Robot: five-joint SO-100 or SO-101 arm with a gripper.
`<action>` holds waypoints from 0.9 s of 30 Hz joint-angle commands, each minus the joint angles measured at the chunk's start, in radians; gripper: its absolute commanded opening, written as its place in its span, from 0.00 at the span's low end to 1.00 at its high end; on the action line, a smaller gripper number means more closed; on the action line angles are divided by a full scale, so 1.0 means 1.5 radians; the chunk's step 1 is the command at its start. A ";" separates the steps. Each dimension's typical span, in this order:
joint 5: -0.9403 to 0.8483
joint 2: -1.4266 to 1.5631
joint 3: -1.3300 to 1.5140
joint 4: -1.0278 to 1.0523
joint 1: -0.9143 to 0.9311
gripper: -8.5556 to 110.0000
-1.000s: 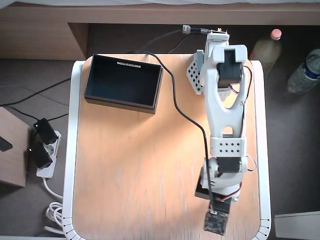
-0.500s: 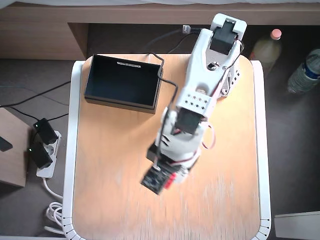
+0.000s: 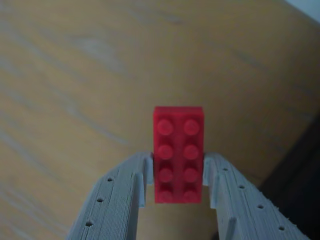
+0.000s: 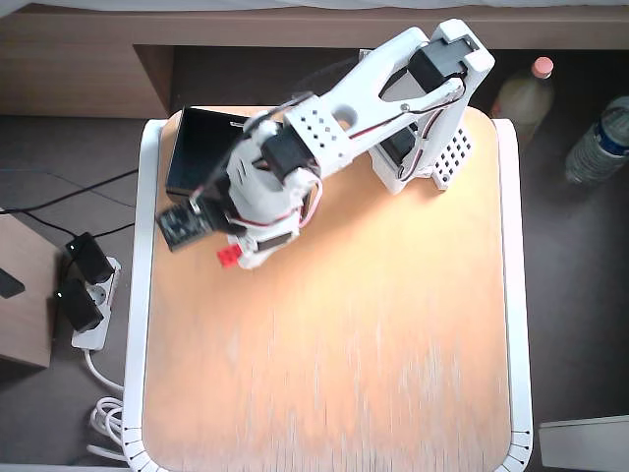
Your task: Grasp a lego block and put it in the bin.
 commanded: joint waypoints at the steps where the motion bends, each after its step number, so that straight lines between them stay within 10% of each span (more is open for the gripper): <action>1: 0.014 0.059 -0.078 0.007 0.076 0.07; 27: 0.086 0.144 0.187 0.008 0.239 0.07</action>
